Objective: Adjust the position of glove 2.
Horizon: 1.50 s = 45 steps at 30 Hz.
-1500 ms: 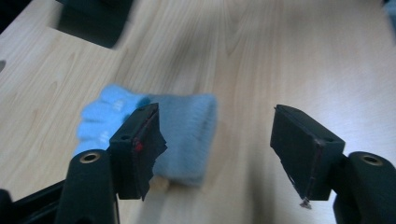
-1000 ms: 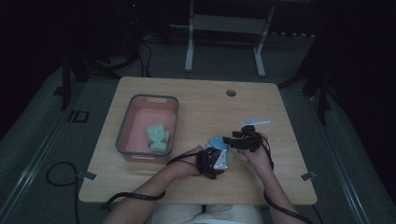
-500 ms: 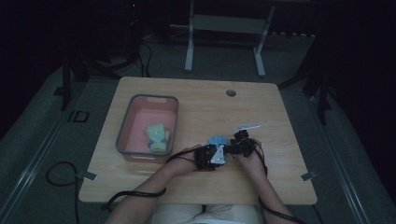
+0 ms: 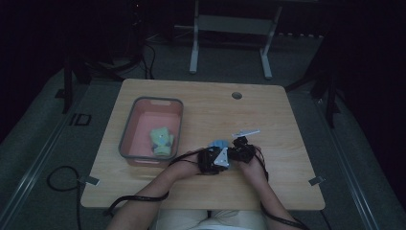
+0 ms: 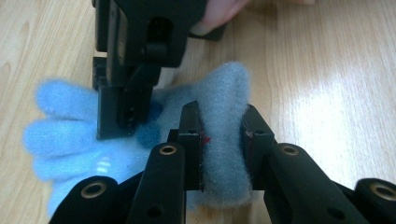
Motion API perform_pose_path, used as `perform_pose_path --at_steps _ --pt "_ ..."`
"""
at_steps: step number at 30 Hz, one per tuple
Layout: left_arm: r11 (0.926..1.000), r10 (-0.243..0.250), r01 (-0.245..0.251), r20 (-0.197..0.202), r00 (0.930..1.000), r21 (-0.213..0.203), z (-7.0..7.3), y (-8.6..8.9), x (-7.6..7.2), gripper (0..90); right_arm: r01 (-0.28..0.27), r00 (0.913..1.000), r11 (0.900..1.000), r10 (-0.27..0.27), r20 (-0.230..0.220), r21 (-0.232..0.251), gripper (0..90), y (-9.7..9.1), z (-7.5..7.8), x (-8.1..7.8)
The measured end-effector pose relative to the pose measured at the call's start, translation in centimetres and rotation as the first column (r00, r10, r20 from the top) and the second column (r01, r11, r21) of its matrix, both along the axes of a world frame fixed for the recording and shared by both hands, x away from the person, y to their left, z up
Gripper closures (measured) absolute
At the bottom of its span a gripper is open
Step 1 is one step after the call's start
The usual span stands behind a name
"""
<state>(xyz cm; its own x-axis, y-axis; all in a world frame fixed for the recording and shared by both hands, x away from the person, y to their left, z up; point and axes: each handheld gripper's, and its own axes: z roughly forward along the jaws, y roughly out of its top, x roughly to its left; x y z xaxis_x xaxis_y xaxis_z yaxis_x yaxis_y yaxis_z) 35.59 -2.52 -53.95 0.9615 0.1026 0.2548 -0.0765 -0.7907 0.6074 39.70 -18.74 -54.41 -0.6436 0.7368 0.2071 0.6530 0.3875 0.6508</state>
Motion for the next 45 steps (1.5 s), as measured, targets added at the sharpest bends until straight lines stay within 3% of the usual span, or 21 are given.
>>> perform_pose_path --at_steps 3,10,18,22,27,33,39,45 --pt "0.9993 -0.01 0.009 0.011 0.9999 0.037 1.0 0.0 -0.2 75.1 -0.024 0.9997 0.9995 0.024 -0.003 0.018 80.5 0.0 0.4 0.0" --pt "0.9996 0.002 -0.003 0.034 0.9994 0.028 4.5 0.8 -0.1 75.0 -0.051 0.9976 0.9938 0.046 0.051 0.099 81.3 -0.4 3.8 0.1" --pt "0.9997 0.014 -0.015 0.06 0.9981 0.017 8.3 2.0 -0.3 75.0 -0.095 0.9899 0.9897 0.083 0.115 0.107 81.4 0.2 7.4 0.0" --pt "0.9988 0.016 -0.02 0.084 0.9964 0.044 10.0 2.7 -0.3 75.0 -0.11 0.9856 0.9871 0.094 0.14 0.116 81.4 0.8 8.8 0.2" --pt "0.9969 0.027 -0.035 0.101 0.9945 0.071 11.8 4.1 -0.1 75.0 -0.14 0.9762 0.9837 0.119 0.182 0.112 81.5 2.4 10.6 0.5" --pt "0.9938 0.054 -0.064 0.106 0.9929 0.091 13.4 6.6 0.2 75.0 -0.173 0.9688 0.9759 0.145 0.201 0.133 81.5 4.8 12.1 1.2" --pt "0.9882 0.081 -0.095 0.115 0.9901 0.12 14.3 9.0 0.4 75.0 -0.203 0.9626 0.9689 0.171 0.21 0.142 81.6 7.6 13.0 1.9" --pt "0.9839 0.116 -0.129 0.109 0.9873 0.124 14.5 11.6 0.4 75.0 -0.233 0.956 0.9614 0.199 0.216 0.146 81.6 10.6 13.5 2.4"
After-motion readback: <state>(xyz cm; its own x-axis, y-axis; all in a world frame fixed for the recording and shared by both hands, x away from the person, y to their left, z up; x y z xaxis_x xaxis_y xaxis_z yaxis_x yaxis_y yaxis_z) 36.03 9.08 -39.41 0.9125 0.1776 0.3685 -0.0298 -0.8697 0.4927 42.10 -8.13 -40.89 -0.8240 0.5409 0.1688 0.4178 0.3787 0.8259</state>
